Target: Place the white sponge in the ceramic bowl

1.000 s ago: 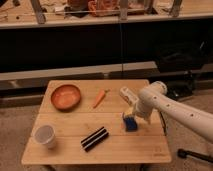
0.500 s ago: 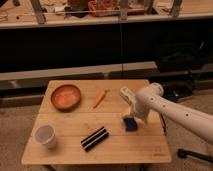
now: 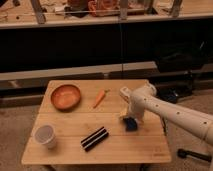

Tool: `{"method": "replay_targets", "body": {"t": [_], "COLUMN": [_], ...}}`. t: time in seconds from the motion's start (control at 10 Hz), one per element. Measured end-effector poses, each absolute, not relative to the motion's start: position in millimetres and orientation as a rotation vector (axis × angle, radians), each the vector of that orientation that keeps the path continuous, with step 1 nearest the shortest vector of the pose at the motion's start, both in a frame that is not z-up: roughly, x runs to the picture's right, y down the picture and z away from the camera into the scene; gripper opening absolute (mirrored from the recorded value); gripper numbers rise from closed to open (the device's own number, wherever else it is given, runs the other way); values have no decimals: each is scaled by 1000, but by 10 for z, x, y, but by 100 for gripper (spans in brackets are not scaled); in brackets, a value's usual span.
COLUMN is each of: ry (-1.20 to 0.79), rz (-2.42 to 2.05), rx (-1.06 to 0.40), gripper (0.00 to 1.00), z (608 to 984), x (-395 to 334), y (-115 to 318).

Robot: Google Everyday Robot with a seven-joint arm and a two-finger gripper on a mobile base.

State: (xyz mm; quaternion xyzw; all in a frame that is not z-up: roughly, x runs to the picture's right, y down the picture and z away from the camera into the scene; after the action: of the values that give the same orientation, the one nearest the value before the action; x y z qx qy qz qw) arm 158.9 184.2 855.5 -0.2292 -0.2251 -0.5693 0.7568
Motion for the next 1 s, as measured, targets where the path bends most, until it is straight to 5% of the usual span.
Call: {"method": "replay_targets", "body": {"t": [1.0], "ry": [-498], "rz": [-1222], "rx": [-499], "gripper": [80], "z": [8581], "x": [1544], "y": [2060]}}
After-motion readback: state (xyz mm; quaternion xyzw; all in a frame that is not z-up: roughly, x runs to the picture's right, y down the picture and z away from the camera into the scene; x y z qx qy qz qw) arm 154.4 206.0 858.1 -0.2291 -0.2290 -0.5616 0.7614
